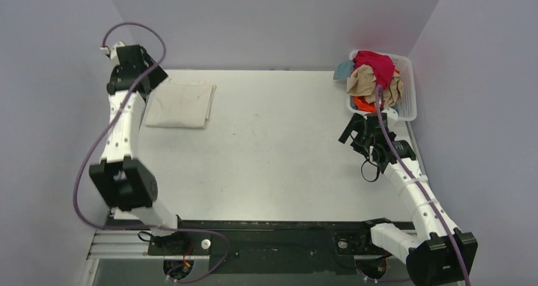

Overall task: Fold and stack the t-shirts
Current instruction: Reset both arms

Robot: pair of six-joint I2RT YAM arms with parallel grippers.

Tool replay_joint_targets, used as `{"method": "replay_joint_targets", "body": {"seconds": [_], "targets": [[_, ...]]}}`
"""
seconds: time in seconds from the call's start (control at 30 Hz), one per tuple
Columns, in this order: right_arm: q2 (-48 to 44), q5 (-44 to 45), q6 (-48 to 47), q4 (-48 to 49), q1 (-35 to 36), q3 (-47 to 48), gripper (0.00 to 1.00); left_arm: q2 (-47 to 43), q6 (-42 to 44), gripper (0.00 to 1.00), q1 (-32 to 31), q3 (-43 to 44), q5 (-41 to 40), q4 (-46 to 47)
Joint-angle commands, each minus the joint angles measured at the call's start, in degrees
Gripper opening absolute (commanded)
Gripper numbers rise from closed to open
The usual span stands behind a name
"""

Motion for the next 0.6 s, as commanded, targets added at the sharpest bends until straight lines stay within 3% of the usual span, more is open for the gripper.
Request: {"method": "replay_joint_targets", "body": {"seconds": [0.0, 0.1, 0.2, 0.3, 0.43, 0.57], "targets": [[-7.49, 0.66, 3.26, -2.75, -0.48, -6.0, 0.97, -28.86, -3.55, 0.87, -13.99, -37.36, 9.63, 19.31], [-13.06, 1.02, 3.66, -3.47, -0.49, -8.53, 0.97, -46.62, -11.44, 0.88, -25.5, -55.61, 9.27, 28.26], [-17.61, 1.17, 3.53, -4.43, -0.45, -12.06, 0.97, -54.51, -15.47, 0.89, -33.14, -69.18, 10.77, 29.73], [-23.04, 2.29, 3.88, -4.89, -0.44, -14.9, 0.97, -59.06, -15.84, 0.89, -38.77, -73.35, 7.3, 20.45], [-27.92, 1.93, 4.38, -5.54, -0.45, -17.85, 0.95, -62.28, -17.35, 0.9, -39.62, -75.4, 2.13, 9.86], [-31.63, 1.02, 4.87, -4.99, -0.44, -18.86, 0.95, -66.94, -18.37, 0.91, -39.63, -76.22, 0.16, 7.88]]}}
